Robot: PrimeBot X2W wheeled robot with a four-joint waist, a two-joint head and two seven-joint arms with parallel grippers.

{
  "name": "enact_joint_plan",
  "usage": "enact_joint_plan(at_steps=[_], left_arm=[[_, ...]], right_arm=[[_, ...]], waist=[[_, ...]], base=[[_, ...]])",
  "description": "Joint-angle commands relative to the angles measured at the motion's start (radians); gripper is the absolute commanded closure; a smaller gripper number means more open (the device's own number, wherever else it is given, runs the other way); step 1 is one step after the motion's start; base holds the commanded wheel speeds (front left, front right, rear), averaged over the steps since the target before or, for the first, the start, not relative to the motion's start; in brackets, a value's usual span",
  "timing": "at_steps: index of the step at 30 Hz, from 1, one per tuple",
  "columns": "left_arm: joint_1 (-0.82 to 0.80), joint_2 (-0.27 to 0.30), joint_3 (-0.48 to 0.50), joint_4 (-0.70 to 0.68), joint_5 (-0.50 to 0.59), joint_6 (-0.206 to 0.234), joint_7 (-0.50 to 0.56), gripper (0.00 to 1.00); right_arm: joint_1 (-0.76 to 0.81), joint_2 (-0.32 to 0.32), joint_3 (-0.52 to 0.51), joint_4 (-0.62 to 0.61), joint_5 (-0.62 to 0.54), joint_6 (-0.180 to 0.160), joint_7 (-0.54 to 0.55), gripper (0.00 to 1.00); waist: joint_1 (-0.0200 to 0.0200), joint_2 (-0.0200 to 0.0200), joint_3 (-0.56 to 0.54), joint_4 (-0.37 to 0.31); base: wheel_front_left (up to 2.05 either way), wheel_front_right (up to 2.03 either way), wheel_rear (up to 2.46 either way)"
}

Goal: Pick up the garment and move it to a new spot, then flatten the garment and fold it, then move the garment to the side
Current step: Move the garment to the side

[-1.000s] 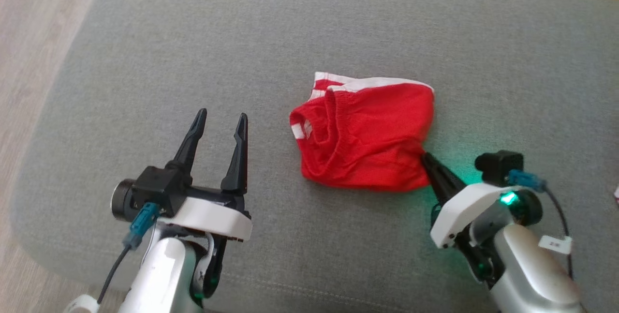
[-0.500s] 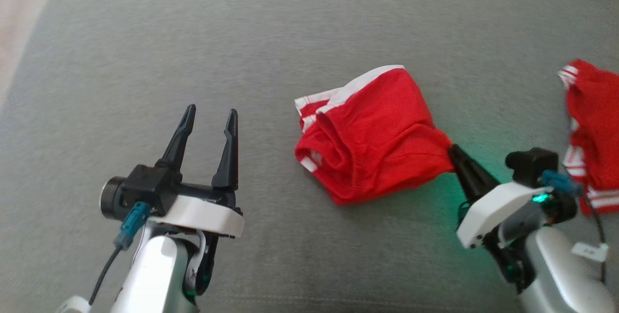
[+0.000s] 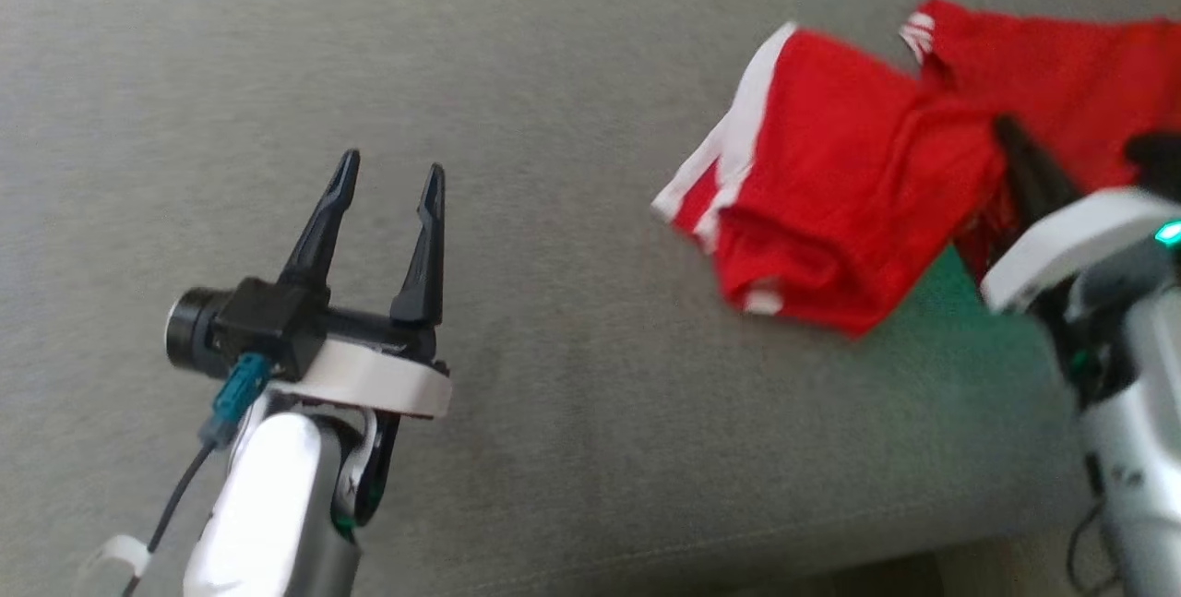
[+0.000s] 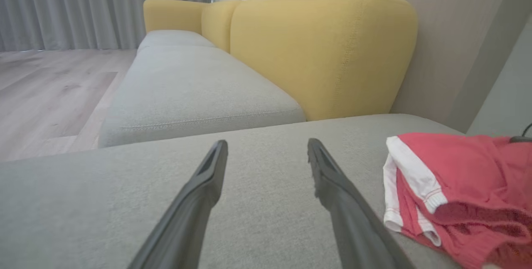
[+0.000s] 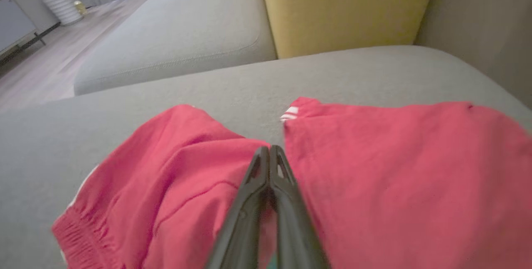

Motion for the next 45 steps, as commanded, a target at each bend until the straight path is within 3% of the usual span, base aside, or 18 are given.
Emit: enact_joint_plan(at_steps=[1, 14, 21, 22, 23, 24, 31, 34, 45], left_arm=[[-0.040, 0.017, 0.029, -0.035, 0.012, -0.003, -0.009, 0.00], [-0.096, 0.063, -0.003, -0.054, 0.035, -0.029, 0.027, 0.00], [-0.110, 0.077, -0.013, -0.063, 0.040, -0.031, 0.046, 0.00], [-0.111, 0.080, -0.013, -0.064, 0.040, -0.030, 0.048, 0.00], [-0.111, 0.082, -0.012, -0.064, 0.040, -0.030, 0.050, 0.00], [-0.110, 0.085, -0.011, -0.062, 0.039, -0.029, 0.051, 0.00], [-0.085, 0.085, -0.011, -0.037, 0.022, -0.025, 0.044, 0.00], [-0.063, 0.073, -0.010, -0.027, 0.012, -0.012, 0.034, 0.00], [0.011, 0.048, 0.028, -0.021, -0.039, 0.034, 0.008, 0.00]], right_arm=[[-0.038, -0.022, -0.002, -0.011, 0.011, 0.007, -0.013, 1.00], [-0.163, -0.031, -0.227, 0.249, 0.058, 0.007, -0.130, 1.00], [-0.177, -0.004, -0.245, 0.331, 0.087, 0.007, -0.178, 1.00], [-0.181, -0.001, -0.241, 0.339, 0.094, 0.007, -0.181, 0.82], [-0.186, 0.000, -0.234, 0.346, 0.100, 0.007, -0.185, 0.20], [-0.189, 0.000, -0.227, 0.350, 0.103, 0.007, -0.191, 0.00], [-0.137, -0.037, -0.201, 0.313, 0.040, 0.007, -0.251, 0.00], [-0.074, -0.047, -0.215, 0.235, -0.017, 0.007, -0.282, 0.00], [0.174, 0.083, -0.278, -0.317, -0.227, 0.007, -0.232, 0.00]], waist=[[0.0000, -0.0001, 0.058, -0.057], [0.0000, -0.0001, 0.173, -0.194], [0.0000, -0.0001, 0.198, -0.217], [0.0000, -0.0001, 0.199, -0.219], [0.0000, -0.0001, 0.199, -0.220], [0.0000, -0.0001, 0.197, -0.221], [0.0000, -0.0001, 0.141, -0.200], [0.0000, -0.0001, 0.100, -0.180], [0.0000, -0.0001, -0.022, -0.083]], base=[[0.00, 0.00, 0.00], [0.00, 0.00, 0.00], [0.00, 0.00, 0.00], [0.00, 0.00, 0.00], [0.00, 0.00, 0.00], [0.00, 0.00, 0.00], [0.00, 0.00, 0.00], [0.00, 0.00, 0.00], [0.00, 0.00, 0.00]])
